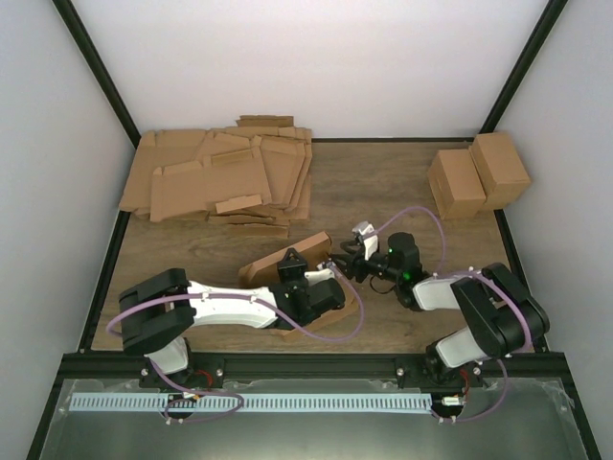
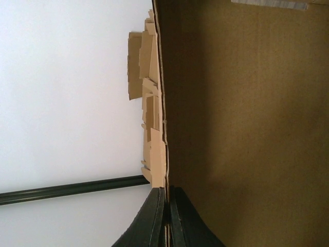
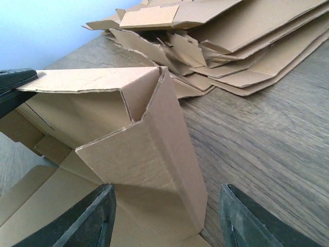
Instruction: Fold the paper box
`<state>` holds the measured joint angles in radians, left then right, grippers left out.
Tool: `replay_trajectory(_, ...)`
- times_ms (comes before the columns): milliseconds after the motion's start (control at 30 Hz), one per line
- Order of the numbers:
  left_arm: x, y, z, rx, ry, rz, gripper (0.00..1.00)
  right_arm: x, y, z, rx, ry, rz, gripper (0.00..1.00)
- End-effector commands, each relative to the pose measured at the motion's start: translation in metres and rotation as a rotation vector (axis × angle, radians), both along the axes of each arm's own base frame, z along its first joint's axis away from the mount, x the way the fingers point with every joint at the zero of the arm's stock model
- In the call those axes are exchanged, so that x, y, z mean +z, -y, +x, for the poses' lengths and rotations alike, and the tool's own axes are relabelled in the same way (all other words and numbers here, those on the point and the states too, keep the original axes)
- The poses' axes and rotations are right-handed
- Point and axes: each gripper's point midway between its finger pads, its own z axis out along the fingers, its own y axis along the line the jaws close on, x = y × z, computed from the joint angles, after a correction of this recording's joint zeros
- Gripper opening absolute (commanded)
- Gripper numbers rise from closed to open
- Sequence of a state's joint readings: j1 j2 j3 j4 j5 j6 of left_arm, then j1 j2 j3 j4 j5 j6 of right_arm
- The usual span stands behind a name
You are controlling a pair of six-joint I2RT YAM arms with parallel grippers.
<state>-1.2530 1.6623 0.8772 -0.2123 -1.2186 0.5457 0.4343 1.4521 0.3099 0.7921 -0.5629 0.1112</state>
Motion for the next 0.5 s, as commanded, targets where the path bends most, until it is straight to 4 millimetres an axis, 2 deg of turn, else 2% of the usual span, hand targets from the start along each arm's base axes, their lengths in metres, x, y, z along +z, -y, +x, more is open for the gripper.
replay_trajectory(0, -0.032, 0.009, -0.012, -0.069, -0.126, 0.030, 0.04, 0.019, -0.015, 0.011, 0.042, 0.107, 0.007, 0.57)
replay_trajectory(167, -0.032, 0.012, -0.014, -0.073, -0.134, 0.027, 0.04, 0.023, -0.021, 0.020, 0.046, 0.135, -0.002, 0.56)
replay_trajectory(467, -0.031, 0.015, -0.016, -0.077, -0.136, 0.023, 0.04, 0.017, -0.029, 0.032, 0.028, 0.145, -0.015, 0.52)
